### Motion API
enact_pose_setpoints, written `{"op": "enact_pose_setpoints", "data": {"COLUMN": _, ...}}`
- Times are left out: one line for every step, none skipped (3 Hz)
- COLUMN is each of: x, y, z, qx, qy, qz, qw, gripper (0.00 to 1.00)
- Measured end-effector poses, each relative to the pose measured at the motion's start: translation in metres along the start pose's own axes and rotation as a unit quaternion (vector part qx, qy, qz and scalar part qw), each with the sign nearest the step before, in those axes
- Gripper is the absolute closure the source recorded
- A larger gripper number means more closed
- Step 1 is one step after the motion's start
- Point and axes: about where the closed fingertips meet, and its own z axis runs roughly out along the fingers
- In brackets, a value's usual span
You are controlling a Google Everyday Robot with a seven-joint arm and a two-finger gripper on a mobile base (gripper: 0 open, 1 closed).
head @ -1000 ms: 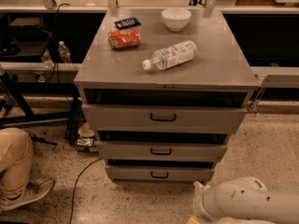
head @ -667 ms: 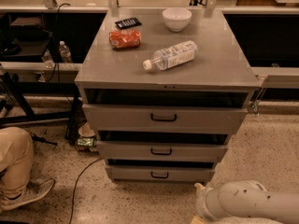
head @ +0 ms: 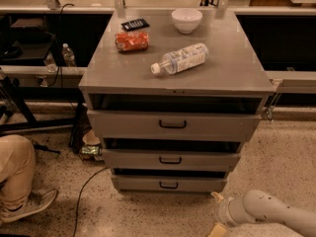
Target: Open bottom drawer
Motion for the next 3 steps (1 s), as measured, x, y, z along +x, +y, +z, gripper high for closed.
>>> {"op": "enact_pose_setpoints", "data": {"x": 0.0227, "y": -0.0344, "z": 0.0539, "qx": 0.007, "qy": -0.02, "qz": 0.006, "qw": 0.9997, "gripper": 0.0}}
{"op": "enact_pose_setpoints", "data": {"x": 0.0227, "y": -0.0344, "z": 0.054, "qx": 0.007, "qy": -0.02, "qz": 0.006, "qw": 0.9997, "gripper": 0.0}}
{"op": "enact_pose_setpoints", "data": {"x": 0.0227, "y": -0.0422, "z": 0.0611, "qx": 0.014, "qy": -0.015, "qz": -0.016, "qw": 0.9997, "gripper": 0.0}}
